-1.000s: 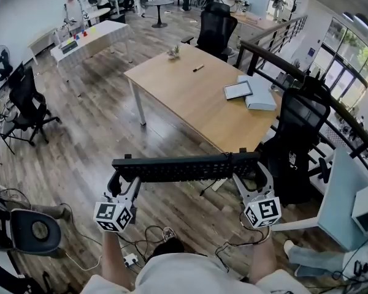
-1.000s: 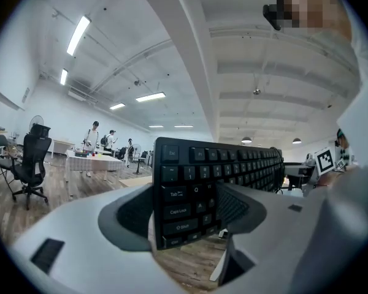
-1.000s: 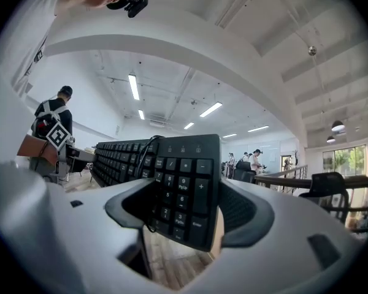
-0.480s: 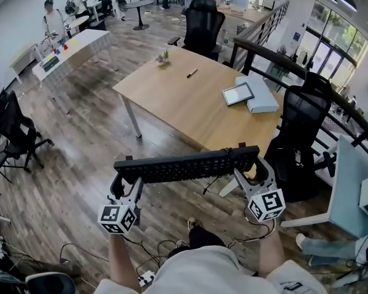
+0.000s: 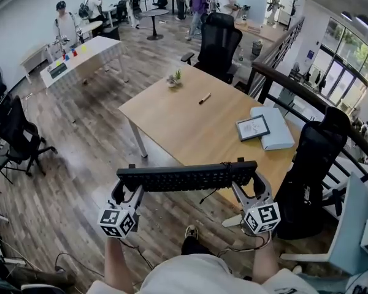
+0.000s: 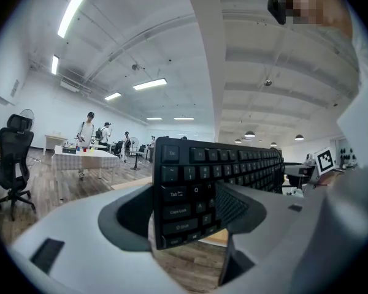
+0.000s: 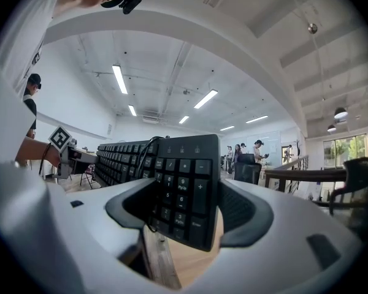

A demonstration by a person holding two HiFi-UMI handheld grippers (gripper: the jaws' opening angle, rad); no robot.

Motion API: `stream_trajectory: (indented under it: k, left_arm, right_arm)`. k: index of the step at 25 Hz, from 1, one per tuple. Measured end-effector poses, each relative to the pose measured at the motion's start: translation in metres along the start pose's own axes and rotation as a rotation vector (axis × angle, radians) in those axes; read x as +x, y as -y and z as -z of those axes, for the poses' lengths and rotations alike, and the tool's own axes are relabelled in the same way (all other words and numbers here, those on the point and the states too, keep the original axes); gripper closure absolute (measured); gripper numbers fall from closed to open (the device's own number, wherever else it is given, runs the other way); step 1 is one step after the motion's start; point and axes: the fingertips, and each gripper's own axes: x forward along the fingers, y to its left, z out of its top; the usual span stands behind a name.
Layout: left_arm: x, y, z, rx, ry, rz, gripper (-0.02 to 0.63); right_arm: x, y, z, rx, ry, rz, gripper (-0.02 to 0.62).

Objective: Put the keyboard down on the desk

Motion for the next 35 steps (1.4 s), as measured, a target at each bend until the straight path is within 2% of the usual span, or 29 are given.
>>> stream_trajectory:
  k: [7,11,17,21,27,35]
  left_arm:
    - [0.066,-0.013,-0.009,-0.005,-0.04,-0.025,0.301]
    - [0.097,-0.032,-0.009,-0.007,-0.068,-0.041,0.3]
    - [0.156,-0.056,0.001,-0.033,-0.105,-0.013,0.301]
    - [0.193,-0.081,-0.002,-0.046,-0.116,0.034,0.301]
    - [0.244,-0.14,-0.01,-0.062,-0.15,0.147,0.301]
    - [0.309,-0.169,-0.02,-0.023,-0.188,0.32,0.301]
  right_arm:
    - [0.063,0.044,0.011,0.033,-0.006,-0.037,0.28]
    - [0.1,0.055,0.023,0.06,-0.027,-0.056,0.281]
    - [0.146,0.077,0.038,0.065,-0.076,-0.033,0.282]
    - [0.175,0.077,0.032,0.047,-0.095,0.013,0.284]
    - [0.218,0.054,0.029,0.052,-0.127,0.117,0.288]
    - [0.229,0.04,0.031,0.087,-0.157,0.293,0.295]
